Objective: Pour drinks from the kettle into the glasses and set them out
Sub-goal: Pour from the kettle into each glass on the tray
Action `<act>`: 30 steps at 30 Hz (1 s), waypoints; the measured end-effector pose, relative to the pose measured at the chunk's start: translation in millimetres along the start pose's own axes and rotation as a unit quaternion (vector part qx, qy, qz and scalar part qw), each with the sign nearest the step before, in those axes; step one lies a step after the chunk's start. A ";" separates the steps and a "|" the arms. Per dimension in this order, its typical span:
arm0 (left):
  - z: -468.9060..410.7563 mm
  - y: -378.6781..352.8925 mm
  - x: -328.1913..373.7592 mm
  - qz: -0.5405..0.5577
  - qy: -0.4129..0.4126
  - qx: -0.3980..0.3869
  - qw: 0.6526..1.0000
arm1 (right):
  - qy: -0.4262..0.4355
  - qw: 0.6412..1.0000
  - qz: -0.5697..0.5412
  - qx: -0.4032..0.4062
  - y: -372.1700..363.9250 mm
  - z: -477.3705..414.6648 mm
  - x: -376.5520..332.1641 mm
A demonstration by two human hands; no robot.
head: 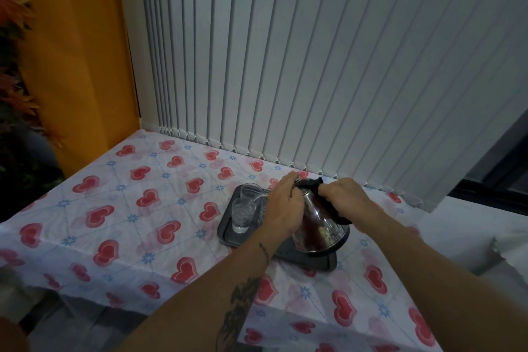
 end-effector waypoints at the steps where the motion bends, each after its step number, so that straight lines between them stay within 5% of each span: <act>1: -0.3 -0.4 -0.8 -0.001 0.001 -0.001 1.000 | -0.008 1.000 -0.009 0.005 0.2 -0.5 1.9; 30: -29.9 3.7 -1.8 0.111 0.067 0.065 0.989 | -0.108 0.978 -0.171 0.050 -11.2 1.0 9.7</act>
Point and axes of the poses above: each hand's wrist, its own z-axis away from the middle knuckle, its own y-axis out of the back of the hand, x = y × z, the point moved 9 cm from there along -z, towards the middle knuckle, and after that the axes turned 7 degrees about x, right-handed, at the moved point
